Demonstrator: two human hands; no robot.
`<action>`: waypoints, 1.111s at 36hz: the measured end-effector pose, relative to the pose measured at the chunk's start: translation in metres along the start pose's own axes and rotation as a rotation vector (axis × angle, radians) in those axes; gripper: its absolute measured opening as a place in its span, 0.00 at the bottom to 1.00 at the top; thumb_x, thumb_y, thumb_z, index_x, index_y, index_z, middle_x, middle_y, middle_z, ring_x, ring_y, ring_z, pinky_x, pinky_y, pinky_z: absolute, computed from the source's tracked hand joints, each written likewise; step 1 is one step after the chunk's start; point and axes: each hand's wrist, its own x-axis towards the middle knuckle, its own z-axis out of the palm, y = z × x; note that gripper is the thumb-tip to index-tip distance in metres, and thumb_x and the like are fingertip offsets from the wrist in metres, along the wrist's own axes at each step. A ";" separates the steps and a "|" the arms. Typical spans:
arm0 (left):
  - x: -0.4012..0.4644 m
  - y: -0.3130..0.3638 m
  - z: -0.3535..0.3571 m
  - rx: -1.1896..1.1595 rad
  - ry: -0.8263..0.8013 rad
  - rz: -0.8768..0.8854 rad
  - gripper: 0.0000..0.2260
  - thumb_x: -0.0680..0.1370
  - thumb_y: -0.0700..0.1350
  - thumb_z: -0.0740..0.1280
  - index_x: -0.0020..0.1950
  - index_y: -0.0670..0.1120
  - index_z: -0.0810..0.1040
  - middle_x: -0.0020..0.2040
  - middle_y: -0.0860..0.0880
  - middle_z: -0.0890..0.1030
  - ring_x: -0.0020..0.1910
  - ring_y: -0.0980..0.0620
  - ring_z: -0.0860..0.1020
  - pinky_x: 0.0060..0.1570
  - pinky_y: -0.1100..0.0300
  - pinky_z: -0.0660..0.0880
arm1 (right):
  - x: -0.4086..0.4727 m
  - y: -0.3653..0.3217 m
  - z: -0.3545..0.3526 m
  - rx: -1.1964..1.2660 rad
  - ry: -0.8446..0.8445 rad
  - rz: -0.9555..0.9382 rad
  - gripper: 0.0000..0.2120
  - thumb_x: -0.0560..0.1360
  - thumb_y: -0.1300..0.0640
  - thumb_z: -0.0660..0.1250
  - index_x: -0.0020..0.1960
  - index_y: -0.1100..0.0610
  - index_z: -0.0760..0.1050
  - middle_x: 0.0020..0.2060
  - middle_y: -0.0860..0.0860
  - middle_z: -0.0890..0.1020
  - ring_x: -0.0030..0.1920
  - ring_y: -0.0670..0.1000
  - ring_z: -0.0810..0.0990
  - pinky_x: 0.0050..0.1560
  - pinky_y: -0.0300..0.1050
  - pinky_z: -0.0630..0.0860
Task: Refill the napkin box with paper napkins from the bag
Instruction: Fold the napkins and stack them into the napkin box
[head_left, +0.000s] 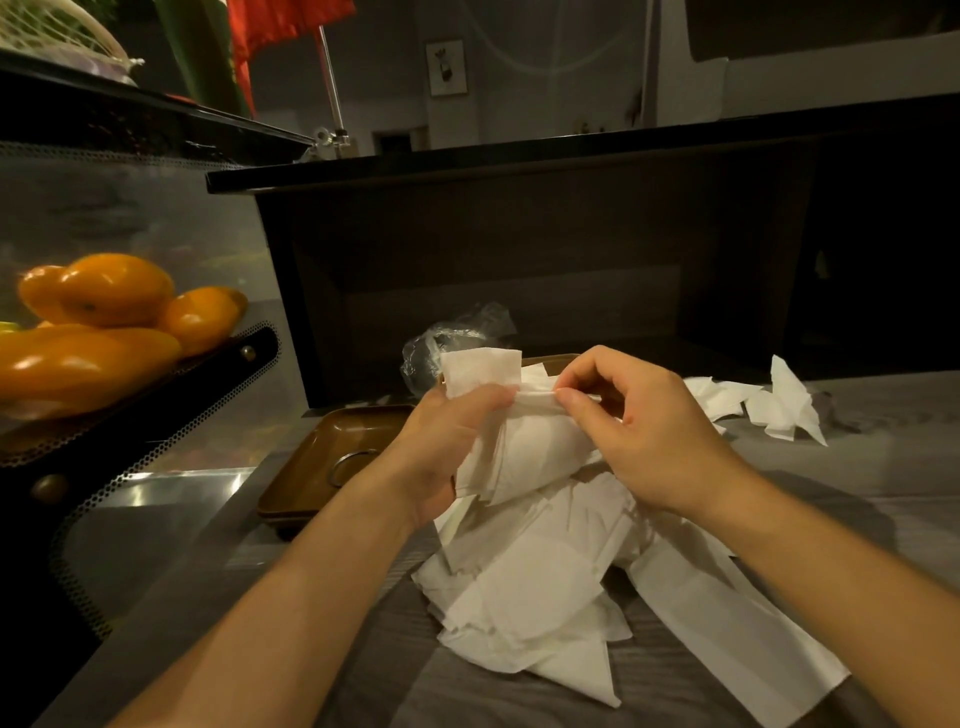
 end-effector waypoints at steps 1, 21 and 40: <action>0.000 0.000 0.000 0.001 0.006 0.006 0.11 0.80 0.48 0.68 0.61 0.53 0.73 0.57 0.47 0.78 0.54 0.46 0.79 0.49 0.51 0.81 | 0.000 0.000 0.000 -0.013 0.003 0.001 0.07 0.80 0.54 0.68 0.50 0.41 0.74 0.47 0.35 0.78 0.50 0.43 0.79 0.41 0.26 0.78; 0.000 -0.003 0.004 -0.011 0.063 0.048 0.19 0.77 0.50 0.72 0.67 0.52 0.73 0.58 0.46 0.80 0.55 0.46 0.81 0.55 0.47 0.81 | 0.006 -0.003 0.008 0.122 0.077 0.212 0.03 0.82 0.51 0.65 0.50 0.44 0.74 0.48 0.39 0.78 0.48 0.44 0.79 0.32 0.28 0.75; -0.010 0.001 0.015 0.030 0.002 0.081 0.19 0.72 0.61 0.69 0.60 0.56 0.75 0.53 0.51 0.82 0.52 0.48 0.82 0.56 0.46 0.81 | 0.005 -0.006 0.014 0.111 0.184 0.187 0.03 0.83 0.54 0.63 0.51 0.48 0.70 0.45 0.39 0.76 0.47 0.42 0.77 0.37 0.30 0.72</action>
